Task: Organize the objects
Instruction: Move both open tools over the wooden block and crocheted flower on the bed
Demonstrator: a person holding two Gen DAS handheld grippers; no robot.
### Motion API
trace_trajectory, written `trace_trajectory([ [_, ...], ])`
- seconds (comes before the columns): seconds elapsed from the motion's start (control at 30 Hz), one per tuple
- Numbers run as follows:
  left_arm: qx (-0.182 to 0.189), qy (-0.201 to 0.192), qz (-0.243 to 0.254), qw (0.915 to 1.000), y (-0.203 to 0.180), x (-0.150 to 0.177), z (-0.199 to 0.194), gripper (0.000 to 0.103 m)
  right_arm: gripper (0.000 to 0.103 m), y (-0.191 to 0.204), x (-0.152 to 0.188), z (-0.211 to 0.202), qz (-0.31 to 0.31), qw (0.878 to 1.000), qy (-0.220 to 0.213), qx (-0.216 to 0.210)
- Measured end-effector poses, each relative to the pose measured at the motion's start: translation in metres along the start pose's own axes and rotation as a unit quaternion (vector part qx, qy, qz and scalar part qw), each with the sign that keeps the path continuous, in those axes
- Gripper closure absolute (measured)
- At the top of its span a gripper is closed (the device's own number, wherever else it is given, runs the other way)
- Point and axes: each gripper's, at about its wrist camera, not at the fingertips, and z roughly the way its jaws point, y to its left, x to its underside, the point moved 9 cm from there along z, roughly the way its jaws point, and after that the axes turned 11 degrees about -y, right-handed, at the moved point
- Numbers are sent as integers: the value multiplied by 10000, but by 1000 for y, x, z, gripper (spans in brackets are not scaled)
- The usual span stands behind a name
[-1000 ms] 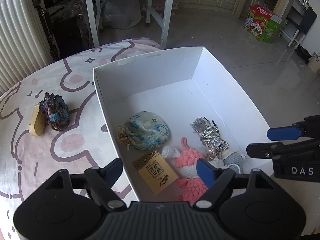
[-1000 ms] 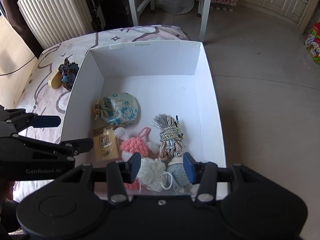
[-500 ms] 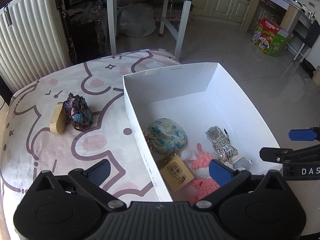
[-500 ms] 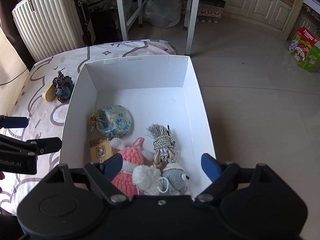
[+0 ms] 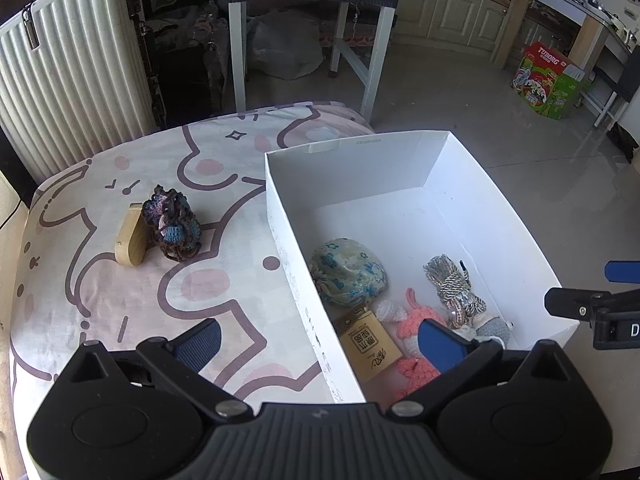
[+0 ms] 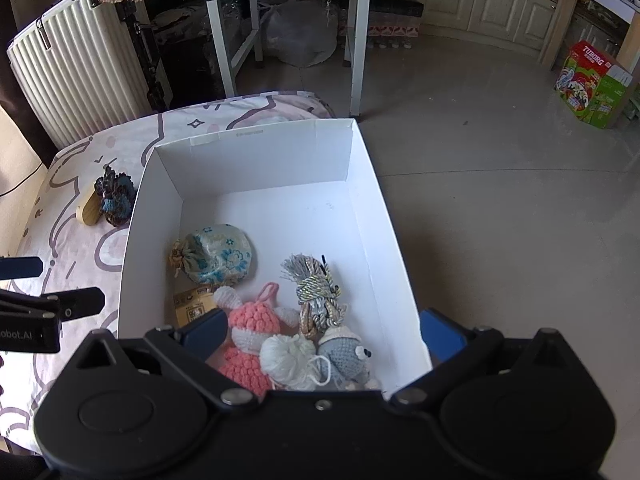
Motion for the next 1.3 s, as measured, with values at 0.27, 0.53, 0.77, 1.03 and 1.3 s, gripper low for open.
trace_trajectory([
  [0.27,-247,-19,-253,9994,34,-3,-5,0,0,26,-18,4,-131,9997,-120,-151],
  [0.53,-461,-160,-569,9972,75,-10,-21,0,0,77,-35,7,-325,9981,-266,-453],
  [0.77,-669,-308,-765,9943,111,-11,-38,0,0,114,-43,11,-519,9959,-370,-648],
  [1.03,-1001,-360,-914,9901,155,-5,-54,0,0,151,-49,13,-629,9929,-459,-900],
  [1.3,-1213,-413,-1061,9861,189,0,-66,0,0,187,-57,13,-660,9897,-603,-1115],
])
